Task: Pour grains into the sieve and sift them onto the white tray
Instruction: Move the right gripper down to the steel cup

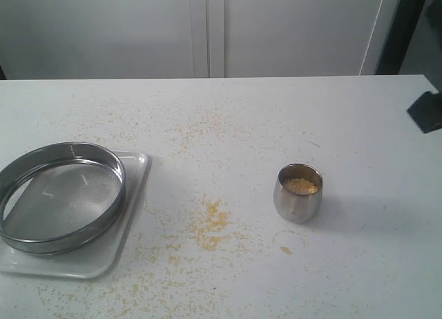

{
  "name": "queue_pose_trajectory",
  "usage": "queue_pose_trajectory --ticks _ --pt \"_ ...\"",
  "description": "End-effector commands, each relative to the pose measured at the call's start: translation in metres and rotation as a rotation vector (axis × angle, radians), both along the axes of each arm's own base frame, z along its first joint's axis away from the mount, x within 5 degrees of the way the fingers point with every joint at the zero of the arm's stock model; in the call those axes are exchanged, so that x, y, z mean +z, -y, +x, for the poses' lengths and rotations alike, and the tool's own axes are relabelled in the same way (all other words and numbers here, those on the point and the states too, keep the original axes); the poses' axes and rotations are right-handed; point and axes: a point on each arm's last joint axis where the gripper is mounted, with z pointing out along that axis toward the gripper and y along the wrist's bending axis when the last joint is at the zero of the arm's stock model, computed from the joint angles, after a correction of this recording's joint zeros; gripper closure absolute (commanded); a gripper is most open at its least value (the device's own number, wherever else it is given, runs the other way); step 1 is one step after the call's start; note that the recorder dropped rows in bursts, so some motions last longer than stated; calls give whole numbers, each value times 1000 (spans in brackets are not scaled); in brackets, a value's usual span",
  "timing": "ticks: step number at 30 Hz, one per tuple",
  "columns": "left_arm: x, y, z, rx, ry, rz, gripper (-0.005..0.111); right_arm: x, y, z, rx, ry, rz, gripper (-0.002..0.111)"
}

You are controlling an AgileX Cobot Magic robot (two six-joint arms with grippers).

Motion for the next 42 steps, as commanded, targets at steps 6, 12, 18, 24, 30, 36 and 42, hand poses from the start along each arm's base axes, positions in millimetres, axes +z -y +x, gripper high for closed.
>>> queue_pose_trajectory --ticks 6,12,18,24,30,36,42 --pt "-1 0 0 -6 3 1 106 -42 -14 41 76 -163 -38 85" --pt "-1 0 0 -6 3 1 106 -65 -19 58 102 -228 -34 27" --pt "-1 0 0 -6 3 1 106 -92 -25 70 144 -320 -105 8" --pt "-1 0 0 -6 3 1 106 -110 -28 86 152 -369 -123 8" --pt "-1 0 0 -6 3 1 106 -127 -30 100 154 -429 -128 8" --pt "-1 0 0 -6 3 1 106 -148 -35 103 183 -492 -141 8" --pt "-1 0 0 -6 3 1 106 -167 -40 108 200 -519 -171 8"
